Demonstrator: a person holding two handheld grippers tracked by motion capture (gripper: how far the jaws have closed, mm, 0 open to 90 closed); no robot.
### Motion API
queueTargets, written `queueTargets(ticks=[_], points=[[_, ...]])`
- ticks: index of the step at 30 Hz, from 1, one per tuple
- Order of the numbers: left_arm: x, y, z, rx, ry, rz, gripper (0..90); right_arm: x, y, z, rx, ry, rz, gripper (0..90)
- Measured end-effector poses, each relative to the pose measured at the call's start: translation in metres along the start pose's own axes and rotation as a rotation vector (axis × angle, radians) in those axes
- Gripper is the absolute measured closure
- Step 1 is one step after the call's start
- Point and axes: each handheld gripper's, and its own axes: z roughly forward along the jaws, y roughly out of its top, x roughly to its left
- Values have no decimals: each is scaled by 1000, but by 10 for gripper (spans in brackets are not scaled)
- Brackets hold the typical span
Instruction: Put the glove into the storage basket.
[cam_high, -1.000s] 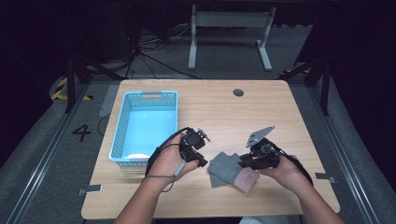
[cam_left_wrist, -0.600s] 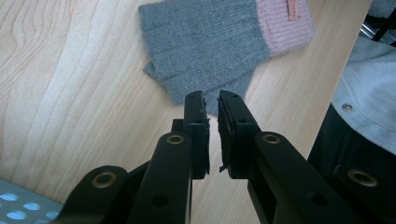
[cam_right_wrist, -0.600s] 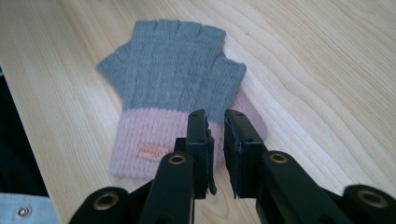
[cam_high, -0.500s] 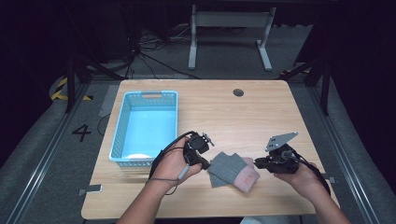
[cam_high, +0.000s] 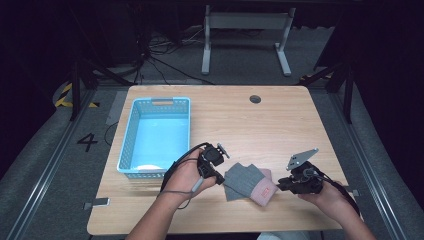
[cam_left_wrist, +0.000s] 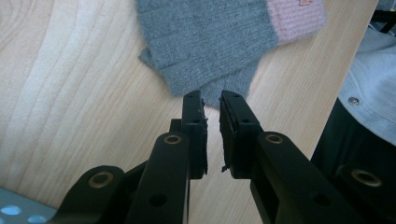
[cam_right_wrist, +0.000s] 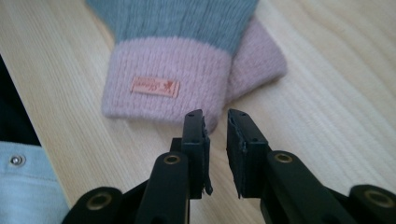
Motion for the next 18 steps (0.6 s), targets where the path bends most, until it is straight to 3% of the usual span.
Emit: queueTargets(ticks=[3, 6, 11, 18], points=[[0, 2, 6, 24, -5, 3, 792, 1, -1, 8, 42, 31, -4, 726], [0, 3, 9, 31, -6, 6, 784, 1, -3, 11, 51, 46, -11, 703], [2, 4, 14, 50, -10, 1, 778, 2, -5, 16, 82, 52, -34, 668], [6, 5, 19, 52, -24, -4, 764, -1, -6, 21, 73, 60, -30, 693]])
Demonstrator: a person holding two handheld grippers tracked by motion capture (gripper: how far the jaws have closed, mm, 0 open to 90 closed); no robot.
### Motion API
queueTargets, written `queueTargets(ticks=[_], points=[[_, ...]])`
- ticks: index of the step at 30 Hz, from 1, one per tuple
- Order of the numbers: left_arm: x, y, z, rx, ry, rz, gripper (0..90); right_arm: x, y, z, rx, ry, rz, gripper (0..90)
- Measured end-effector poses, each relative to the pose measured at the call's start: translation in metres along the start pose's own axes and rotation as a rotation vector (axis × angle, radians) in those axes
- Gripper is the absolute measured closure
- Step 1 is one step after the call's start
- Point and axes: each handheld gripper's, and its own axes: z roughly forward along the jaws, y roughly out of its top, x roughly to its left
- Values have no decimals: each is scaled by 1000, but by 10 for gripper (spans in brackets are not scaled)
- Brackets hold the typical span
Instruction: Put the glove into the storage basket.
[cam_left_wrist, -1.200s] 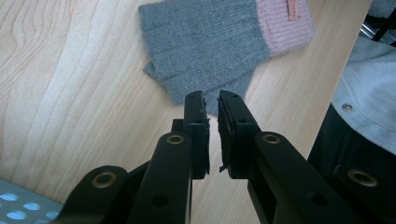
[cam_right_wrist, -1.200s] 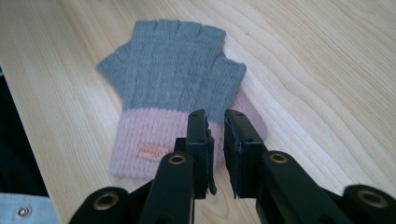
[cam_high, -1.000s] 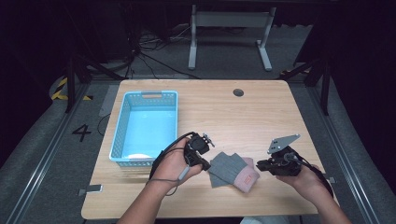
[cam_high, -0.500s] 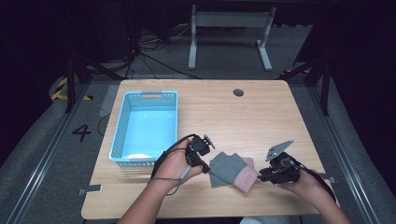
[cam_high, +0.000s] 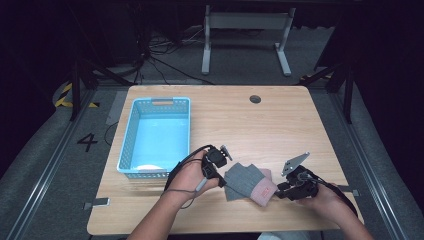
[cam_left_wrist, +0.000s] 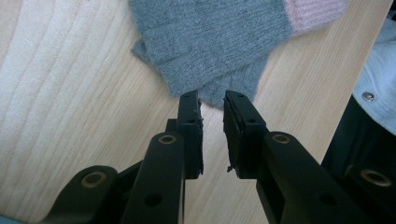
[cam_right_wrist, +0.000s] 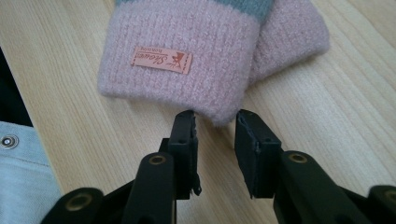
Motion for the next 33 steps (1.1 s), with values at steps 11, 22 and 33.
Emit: queueTargets(ticks=[11, 22, 33], points=[[5, 2, 15, 17, 20, -21, 711, 0, 0, -2, -16, -25, -8, 851], [11, 4, 28, 32, 16, -32, 709, 0, 1, -2, -14, -23, -1, 855], [12, 4, 30, 37, 21, -36, 671, 0, 1, -1, -6, -23, -4, 855]])
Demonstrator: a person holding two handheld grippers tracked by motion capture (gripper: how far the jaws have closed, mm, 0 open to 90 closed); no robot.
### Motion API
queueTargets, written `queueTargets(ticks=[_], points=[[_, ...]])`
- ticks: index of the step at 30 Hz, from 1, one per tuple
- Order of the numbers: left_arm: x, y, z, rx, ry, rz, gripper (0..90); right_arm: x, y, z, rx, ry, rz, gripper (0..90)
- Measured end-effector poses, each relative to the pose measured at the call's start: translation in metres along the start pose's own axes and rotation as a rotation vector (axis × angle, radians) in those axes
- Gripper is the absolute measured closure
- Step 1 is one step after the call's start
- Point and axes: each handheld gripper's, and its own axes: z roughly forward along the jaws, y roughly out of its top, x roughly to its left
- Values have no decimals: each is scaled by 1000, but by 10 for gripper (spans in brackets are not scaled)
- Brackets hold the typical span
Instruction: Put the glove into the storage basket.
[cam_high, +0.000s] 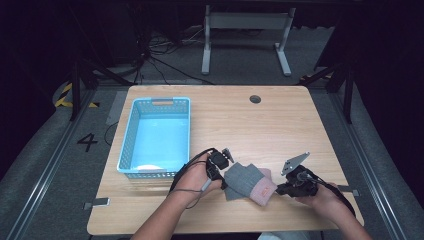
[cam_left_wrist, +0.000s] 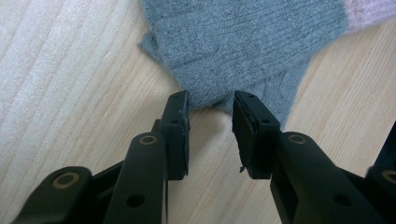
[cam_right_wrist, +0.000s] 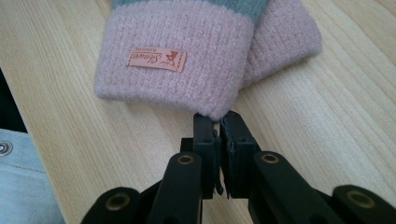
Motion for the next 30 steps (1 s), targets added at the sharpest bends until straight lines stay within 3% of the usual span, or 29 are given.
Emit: queueTargets(ticks=[4, 6, 10, 15, 20, 26, 30], points=[[-1, 0, 0, -2, 20, 0, 691, 0, 0, 1, 1, 2, 2, 856], [2, -2, -3, -4, 38, -12, 660, 0, 0, 0, 1, 4, 5, 856], [5, -3, -5, -20, 16, -16, 652, 0, 0, 0, -2, 1, 2, 856], [2, 0, 0, 1, 14, 0, 662, 1, 1, 1, -1, 3, 3, 856], [0, 1, -1, -6, 37, 8, 721, 1, 1, 1, -2, 2, 7, 856], [-3, 1, -6, -19, 77, 18, 863, 1, 1, 1, -1, 2, 12, 858], [-8, 1, -11, -21, 82, 35, 890, 2, 2, 0, -2, -1, 17, 861]])
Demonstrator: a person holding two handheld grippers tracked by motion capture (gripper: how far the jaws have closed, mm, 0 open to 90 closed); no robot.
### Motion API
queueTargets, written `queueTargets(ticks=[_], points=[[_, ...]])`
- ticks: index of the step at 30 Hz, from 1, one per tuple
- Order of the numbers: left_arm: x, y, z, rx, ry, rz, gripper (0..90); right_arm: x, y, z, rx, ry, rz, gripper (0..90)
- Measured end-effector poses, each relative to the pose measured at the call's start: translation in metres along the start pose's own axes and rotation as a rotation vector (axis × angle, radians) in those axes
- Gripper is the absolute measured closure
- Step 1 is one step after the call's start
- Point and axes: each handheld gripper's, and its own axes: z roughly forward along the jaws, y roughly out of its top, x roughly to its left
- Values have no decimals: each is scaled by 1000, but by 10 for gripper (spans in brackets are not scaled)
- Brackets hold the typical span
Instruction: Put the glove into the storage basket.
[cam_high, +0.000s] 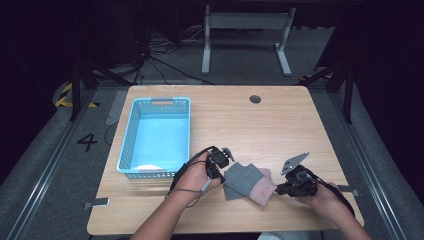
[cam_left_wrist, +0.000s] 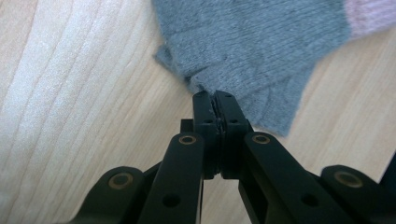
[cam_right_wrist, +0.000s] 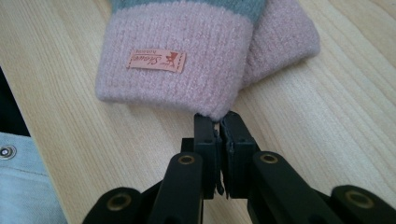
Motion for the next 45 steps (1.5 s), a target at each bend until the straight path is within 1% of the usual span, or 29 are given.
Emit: queueTargets(ticks=[2, 3, 8, 9, 10, 12, 14, 15, 16, 17, 18, 19, 20, 22, 24, 29, 31, 32, 35, 40, 45], points=[[-3, 0, -3, -6, 5, 2, 894, 0, 0, -1, -6, 2, 5, 863], [-4, 0, -7, -19, 9, 8, 896, 0, 1, -3, -10, -2, 2, 867], [-10, -1, -18, -33, 8, 20, 897, 2, 2, -10, -26, -8, 1, 871], [-11, -1, -20, -33, 9, 23, 897, 3, 3, -13, -35, -14, 1, 872], [-12, -2, -23, -40, 9, 25, 897, 3, 4, -17, -49, -26, -11, 874], [-16, -3, -28, -38, 10, 29, 897, 3, 5, -19, -53, -30, -10, 874], [-21, -5, -32, -44, 10, 35, 897, 1, 7, -22, -68, -45, -5, 875], [-21, -5, -32, -44, 10, 35, 897, 1, 7, -22, -68, -45, -5, 875], [-24, -7, -34, -42, 9, 38, 897, -1, 7, -23, -71, -47, -4, 875], [-26, -7, -35, -46, 5, 41, 897, -5, 9, -25, -80, -52, -2, 876], [-29, -9, -36, -46, 4, 47, 897, -7, 11, -25, -85, -54, 2, 876], [-29, -9, -36, -46, 4, 47, 897, -7, 11, -25, -85, -54, 2, 876], [-32, -10, -37, -47, 4, 47, 897, -10, 13, -27, -98, -56, 6, 877], [-34, -11, -37, -48, 2, 50, 897, -13, 16, -28, -108, -60, 10, 878], [-35, -11, -37, -45, 0, 51, 897, -15, 17, -29, -114, -60, 3, 879], [-40, -11, -34, -39, -13, 61, 897, -23, 25, -32, -133, -71, 16, 882], [-41, -11, -33, -33, -13, 60, 897, -24, 25, -31, -134, -71, 16, 883], [-42, -9, -30, -26, -17, 70, 897, -26, 26, -31, -134, -69, 31, 883], [-44, -8, -28, -16, -25, 75, 898, -29, 27, -27, -121, -63, 38, 883], [-45, -8, -25, -7, -25, 80, 898, -33, 27, -21, -109, -54, 48, 884], [-44, -8, -23, 7, -30, 75, 898, -35, 29, -16, -97, -45, 52, 884]])
